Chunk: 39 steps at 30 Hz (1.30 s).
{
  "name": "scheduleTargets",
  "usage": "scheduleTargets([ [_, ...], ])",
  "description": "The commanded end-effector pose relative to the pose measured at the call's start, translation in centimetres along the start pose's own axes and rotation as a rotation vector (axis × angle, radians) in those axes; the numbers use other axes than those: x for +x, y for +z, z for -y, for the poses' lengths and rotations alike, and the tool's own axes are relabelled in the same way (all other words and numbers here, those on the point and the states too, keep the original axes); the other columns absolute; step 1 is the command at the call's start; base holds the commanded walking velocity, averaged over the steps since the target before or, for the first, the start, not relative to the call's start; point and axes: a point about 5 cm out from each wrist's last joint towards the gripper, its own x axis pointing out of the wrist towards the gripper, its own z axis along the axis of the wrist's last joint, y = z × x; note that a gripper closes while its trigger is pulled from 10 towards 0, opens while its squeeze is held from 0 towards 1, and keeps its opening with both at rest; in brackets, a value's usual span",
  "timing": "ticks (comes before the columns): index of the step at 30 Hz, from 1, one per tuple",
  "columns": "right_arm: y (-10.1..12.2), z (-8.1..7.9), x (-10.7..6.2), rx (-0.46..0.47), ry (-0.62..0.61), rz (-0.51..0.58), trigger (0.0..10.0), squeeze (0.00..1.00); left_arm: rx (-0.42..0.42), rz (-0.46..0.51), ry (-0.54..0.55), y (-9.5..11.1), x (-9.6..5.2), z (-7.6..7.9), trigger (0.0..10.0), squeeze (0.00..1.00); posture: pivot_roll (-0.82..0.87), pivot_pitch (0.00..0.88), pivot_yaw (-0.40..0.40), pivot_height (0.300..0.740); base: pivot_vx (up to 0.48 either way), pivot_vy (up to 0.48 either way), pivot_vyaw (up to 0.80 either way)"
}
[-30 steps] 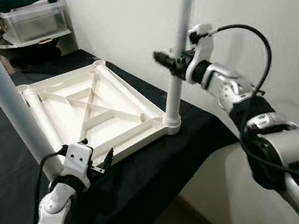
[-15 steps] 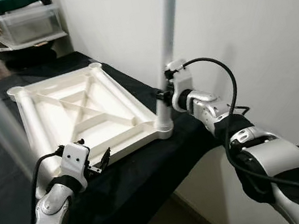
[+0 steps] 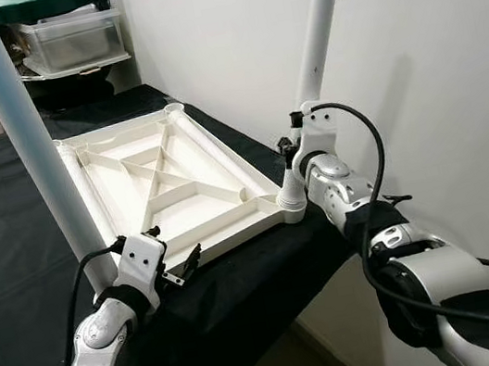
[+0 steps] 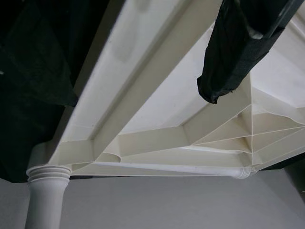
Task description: Building children table
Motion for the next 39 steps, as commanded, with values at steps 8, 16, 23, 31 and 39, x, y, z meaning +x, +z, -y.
scheduleTargets([
  [8,6.3,1.8,0.1,0.015,0.282,0.179,10.0,0.0,0.01,-0.041,0.072,-0.7,-1.0,-1.7,10.0,0.0,0.03,0.0,-0.109,0.74,0.0,0.0,0.0],
  [16,6.3,1.3,-1.7,-0.228,0.859,0.185,10.0,0.0,0.009,-0.039,0.064,-0.6,-0.8,-1.6,10.0,0.0,0.03,0.0,-0.107,0.74,0.0,0.0,0.0],
  [23,2.7,-0.3,-1.2,-0.301,0.844,0.025,0.0,0.0,0.016,-0.027,0.067,-0.2,-0.5,-1.9,10.0,0.0,0.04,0.0,-0.114,0.74,0.0,0.0,0.0],
  [31,-1.4,5.0,0.2,-0.093,-0.052,-0.114,0.0,0.0,0.018,-0.034,0.074,-0.5,-1.0,-2.0,10.0,0.0,0.05,0.0,-0.119,0.74,0.0,0.0,0.0],
  [39,-5.2,1.8,-0.6,0.108,-0.102,-0.225,10.0,0.0,0.014,-0.029,0.063,-0.4,-0.7,-1.6,10.0,0.0,0.04,0.0,-0.111,0.74,0.0,0.0,0.0],
])
